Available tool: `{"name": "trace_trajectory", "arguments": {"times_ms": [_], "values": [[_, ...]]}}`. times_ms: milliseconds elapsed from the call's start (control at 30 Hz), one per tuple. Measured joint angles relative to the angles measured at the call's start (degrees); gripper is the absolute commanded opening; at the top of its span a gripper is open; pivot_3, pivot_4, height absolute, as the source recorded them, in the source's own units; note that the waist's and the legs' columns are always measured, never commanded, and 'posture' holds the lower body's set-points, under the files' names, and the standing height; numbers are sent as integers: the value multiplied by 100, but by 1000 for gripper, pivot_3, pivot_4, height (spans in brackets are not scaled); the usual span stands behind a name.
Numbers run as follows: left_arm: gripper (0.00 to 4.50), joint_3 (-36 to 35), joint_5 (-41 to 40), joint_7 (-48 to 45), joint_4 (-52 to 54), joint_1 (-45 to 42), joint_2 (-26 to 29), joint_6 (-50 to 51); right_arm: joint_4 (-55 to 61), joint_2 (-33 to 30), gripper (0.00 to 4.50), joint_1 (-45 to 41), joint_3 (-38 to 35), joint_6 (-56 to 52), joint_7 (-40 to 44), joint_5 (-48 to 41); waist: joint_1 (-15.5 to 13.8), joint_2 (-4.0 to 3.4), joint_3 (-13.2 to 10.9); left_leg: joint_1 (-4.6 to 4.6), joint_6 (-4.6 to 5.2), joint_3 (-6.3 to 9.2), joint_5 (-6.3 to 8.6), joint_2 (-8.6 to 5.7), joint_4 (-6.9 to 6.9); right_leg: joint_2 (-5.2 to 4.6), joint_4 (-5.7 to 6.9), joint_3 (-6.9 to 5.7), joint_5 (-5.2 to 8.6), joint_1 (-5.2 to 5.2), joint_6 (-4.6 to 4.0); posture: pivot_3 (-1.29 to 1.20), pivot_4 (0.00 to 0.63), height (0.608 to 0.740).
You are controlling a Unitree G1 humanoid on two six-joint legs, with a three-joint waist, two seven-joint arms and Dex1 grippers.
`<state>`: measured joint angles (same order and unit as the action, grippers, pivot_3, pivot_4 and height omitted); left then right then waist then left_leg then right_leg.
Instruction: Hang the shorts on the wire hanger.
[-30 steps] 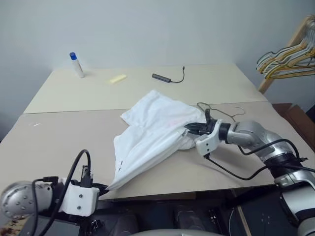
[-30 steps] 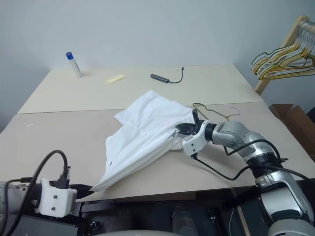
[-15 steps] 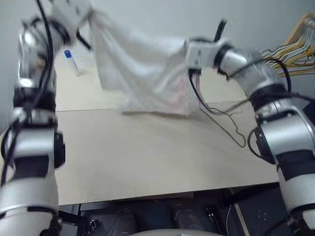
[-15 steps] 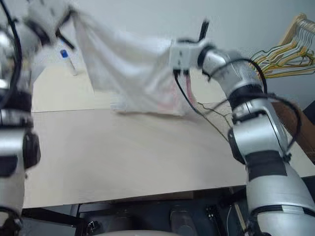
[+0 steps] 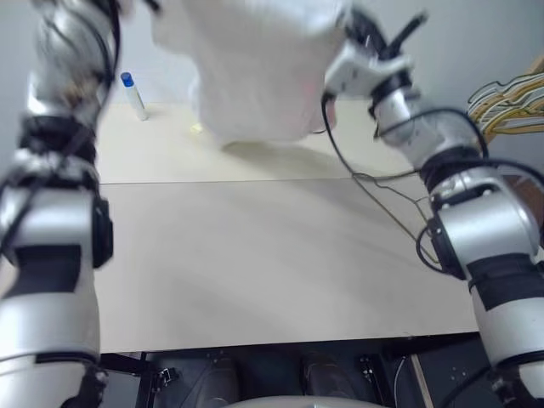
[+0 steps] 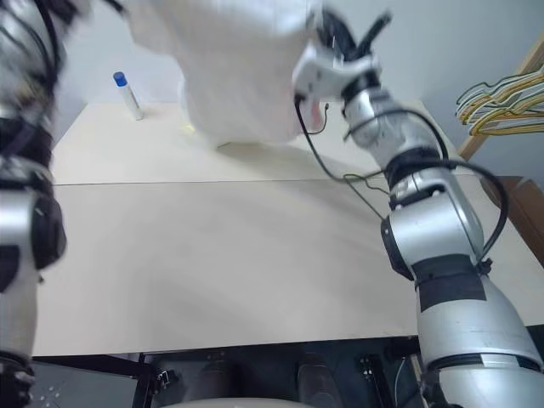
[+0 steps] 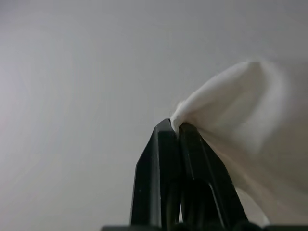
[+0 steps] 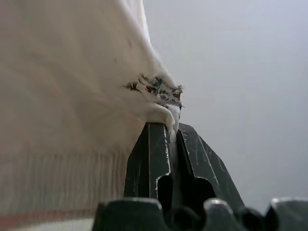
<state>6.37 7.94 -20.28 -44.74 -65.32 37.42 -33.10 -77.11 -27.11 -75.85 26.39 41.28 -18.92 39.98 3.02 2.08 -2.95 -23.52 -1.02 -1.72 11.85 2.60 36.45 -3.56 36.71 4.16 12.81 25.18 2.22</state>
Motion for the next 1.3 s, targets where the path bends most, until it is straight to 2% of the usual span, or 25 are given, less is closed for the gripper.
{"name": "trace_trajectory", "arguments": {"times_ms": [33,133,200,267,367,500,633,867,1067,1267,1300], "values": [[39,6,-303,-359,539,526,-18,277,-17,-30,0,149,64,123,193,44,26,-2,-4,-12,-3,5,-2,1,17,2,5,0,-3,7,2,34,0,740],[39,0,-1472,-1362,3299,2645,252,1677,0,-236,0,659,120,828,1527,-109,205,-4,-5,-13,-4,21,-3,4,45,4,25,1,-12,-7,7,36,13,740],[39,-63,-2022,-1778,4543,3527,631,2477,23,-314,0,969,73,1284,2336,-338,316,-3,-5,-1,-3,26,-2,5,46,6,18,3,-16,-13,8,36,15,740],[39,-242,-2561,-2199,5557,4273,1116,3204,27,-424,0,1362,21,1741,3128,-572,393,-5,-8,50,1,34,0,5,43,10,0,-1,-13,-60,7,37,18,740],[39,-729,-3157,-2779,6444,5016,1750,3887,73,-508,0,1734,-44,2253,4149,-954,439,-11,-19,168,3,38,0,10,38,19,-3,-6,17,-177,19,35,19,740],[39,-1341,-3726,-3897,7003,6026,2633,4364,519,-820,0,2131,-20,2996,4839,-1170,436,-11,-26,334,2,37,2,16,23,20,0,-10,83,-325,-41,28,20,740],[39,-1789,-3956,-4722,7379,6779,3041,4631,1017,-1066,0,2649,42,3330,4866,-1042,402,-11,-26,334,2,35,2,15,24,19,8,-5,88,-318,-49,8,20,740],[39,-1914,-3861,-5113,8010,7358,3155,4932,1985,-1290,0,3404,-16,3137,4605,-880,416,-10,-25,321,12,32,11,17,20,20,8,0,100,-306,-47,-22,16,740],[39,-2866,-3825,-5775,8548,8582,3286,5365,3289,-1521,0,4402,-95,2806,4711,-1289,434,-7,-27,326,15,25,14,19,14,19,8,3,108,-304,-48,-23,20,740],[39,-3664,-3729,-6343,8857,9462,3015,5576,4582,-1688,0,5345,-221,2316,4793,-1442,407,-1,-31,332,13,25,15,21,14,16,8,2,113,-303,-59,-20,28,740],[232,-3664,-3718,-6323,8903,9465,2944,5568,4741,-1688,0,5468,-245,2193,4810,-1444,392,0,-31,333,12,25,16,21,14,15,8,2,115,-303,-60,-20,28,740]]}}
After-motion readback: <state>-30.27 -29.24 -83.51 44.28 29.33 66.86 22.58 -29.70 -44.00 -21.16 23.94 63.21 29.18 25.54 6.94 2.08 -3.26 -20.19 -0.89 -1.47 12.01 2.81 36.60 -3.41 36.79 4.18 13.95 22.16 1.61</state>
